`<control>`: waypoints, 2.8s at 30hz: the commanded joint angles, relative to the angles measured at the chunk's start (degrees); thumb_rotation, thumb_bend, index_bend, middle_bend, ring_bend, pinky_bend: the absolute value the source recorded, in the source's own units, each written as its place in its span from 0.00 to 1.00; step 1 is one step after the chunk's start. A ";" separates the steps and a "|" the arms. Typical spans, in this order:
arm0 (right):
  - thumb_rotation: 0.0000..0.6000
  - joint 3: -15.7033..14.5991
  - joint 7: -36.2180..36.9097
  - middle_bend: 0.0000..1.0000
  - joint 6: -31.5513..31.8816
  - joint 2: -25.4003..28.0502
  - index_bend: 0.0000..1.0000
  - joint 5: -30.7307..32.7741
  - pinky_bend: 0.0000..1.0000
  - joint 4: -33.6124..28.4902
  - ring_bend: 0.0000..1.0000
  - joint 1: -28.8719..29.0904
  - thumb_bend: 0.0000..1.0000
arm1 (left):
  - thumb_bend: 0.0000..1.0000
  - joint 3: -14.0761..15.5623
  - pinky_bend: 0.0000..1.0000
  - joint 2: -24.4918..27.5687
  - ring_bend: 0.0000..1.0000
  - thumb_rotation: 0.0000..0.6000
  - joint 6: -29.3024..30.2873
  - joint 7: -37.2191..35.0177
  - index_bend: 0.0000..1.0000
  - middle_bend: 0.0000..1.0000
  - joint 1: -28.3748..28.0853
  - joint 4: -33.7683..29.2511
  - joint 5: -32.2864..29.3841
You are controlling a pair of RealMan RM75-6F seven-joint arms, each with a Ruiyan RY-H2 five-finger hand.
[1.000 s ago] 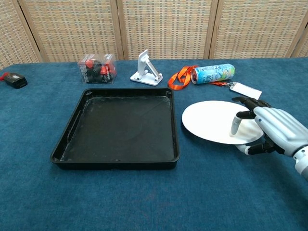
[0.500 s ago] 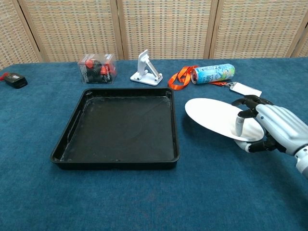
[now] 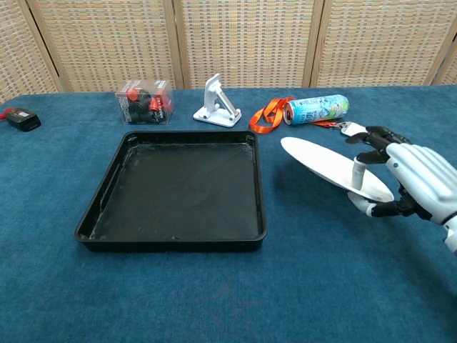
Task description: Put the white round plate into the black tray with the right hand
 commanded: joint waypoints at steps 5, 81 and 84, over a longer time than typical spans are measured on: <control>1.00 0.48 5.52 0.26 5.63 -3.29 0.66 -1.33 0.15 7.20 0.04 0.54 0.57 | 0.00 0.02 0.00 -0.04 0.00 1.00 0.05 -0.01 0.00 0.00 0.00 0.04 0.05; 1.00 5.07 -7.34 0.27 -9.52 -11.52 0.67 0.77 0.14 -2.89 0.09 28.91 0.56 | 0.00 -0.75 0.00 0.26 0.00 1.00 -6.16 -8.18 0.00 0.00 -1.76 3.12 -5.14; 1.00 4.65 -7.89 0.25 -10.26 -11.52 0.64 1.96 0.12 -3.41 0.08 29.96 0.49 | 0.00 -0.74 0.00 0.22 0.00 1.00 -6.40 -8.23 0.00 0.00 -1.79 3.27 -5.39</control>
